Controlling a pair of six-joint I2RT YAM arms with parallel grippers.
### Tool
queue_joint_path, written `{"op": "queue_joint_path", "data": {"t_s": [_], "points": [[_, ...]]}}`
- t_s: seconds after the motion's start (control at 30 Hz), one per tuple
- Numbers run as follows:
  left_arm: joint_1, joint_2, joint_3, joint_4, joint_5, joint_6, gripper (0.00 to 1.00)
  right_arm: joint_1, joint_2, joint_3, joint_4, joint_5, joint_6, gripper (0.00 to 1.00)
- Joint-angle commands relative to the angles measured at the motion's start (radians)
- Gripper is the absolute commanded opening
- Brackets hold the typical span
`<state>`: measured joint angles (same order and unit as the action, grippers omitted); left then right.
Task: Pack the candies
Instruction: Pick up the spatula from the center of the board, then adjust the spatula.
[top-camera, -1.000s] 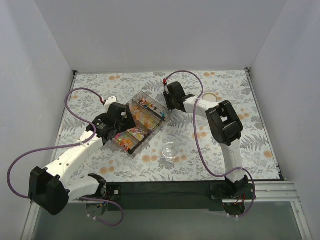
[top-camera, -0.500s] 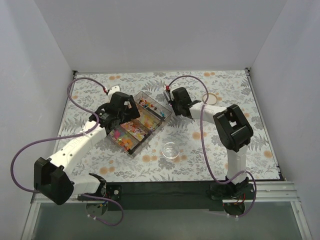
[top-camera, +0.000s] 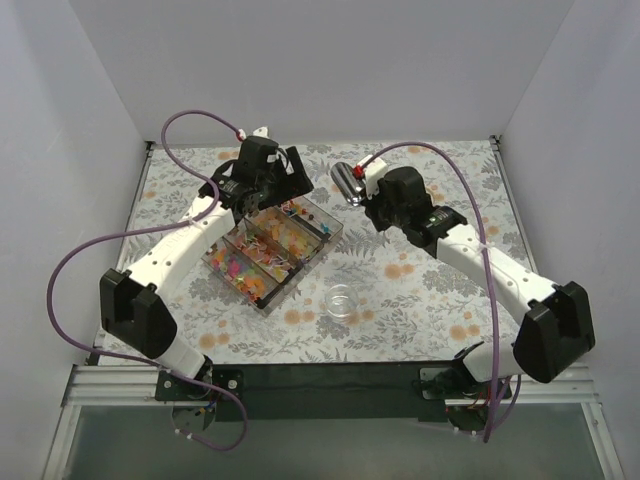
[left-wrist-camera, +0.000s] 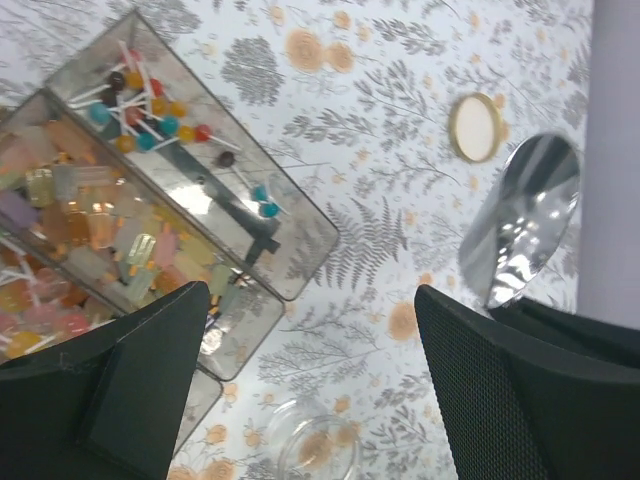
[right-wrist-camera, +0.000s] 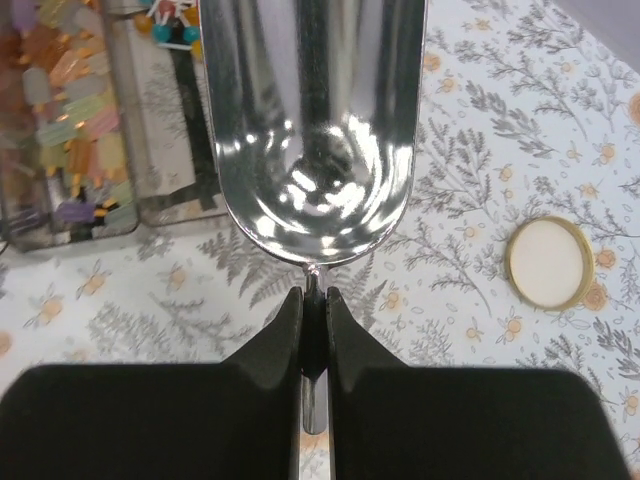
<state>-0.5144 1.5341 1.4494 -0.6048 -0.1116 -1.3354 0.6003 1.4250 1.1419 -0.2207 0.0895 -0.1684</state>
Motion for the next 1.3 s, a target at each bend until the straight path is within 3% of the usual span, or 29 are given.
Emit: {"op": "queue_joint_path", "data": {"t_s": [0.0,0.2,0.47,0.63,1.27], "points": [[-0.003,0.009,0.061,0.045,0.191,-0.034,0.83,0.026,-0.072,-0.048,-0.121,-0.082,-0.013,0.01],[-0.003,0.023,0.063,0.12,0.343,-0.091,0.83,0.055,-0.161,-0.103,-0.155,-0.125,0.009,0.01],[-0.006,0.023,-0.018,0.145,0.4,-0.096,0.79,0.061,-0.204,-0.12,-0.17,-0.122,0.007,0.01],[-0.012,0.05,-0.07,0.145,0.391,-0.085,0.72,0.061,-0.216,-0.113,-0.175,-0.158,0.018,0.01],[-0.019,0.127,-0.104,0.125,0.345,-0.053,0.67,0.062,-0.232,-0.021,-0.19,-0.243,0.046,0.01]]}}
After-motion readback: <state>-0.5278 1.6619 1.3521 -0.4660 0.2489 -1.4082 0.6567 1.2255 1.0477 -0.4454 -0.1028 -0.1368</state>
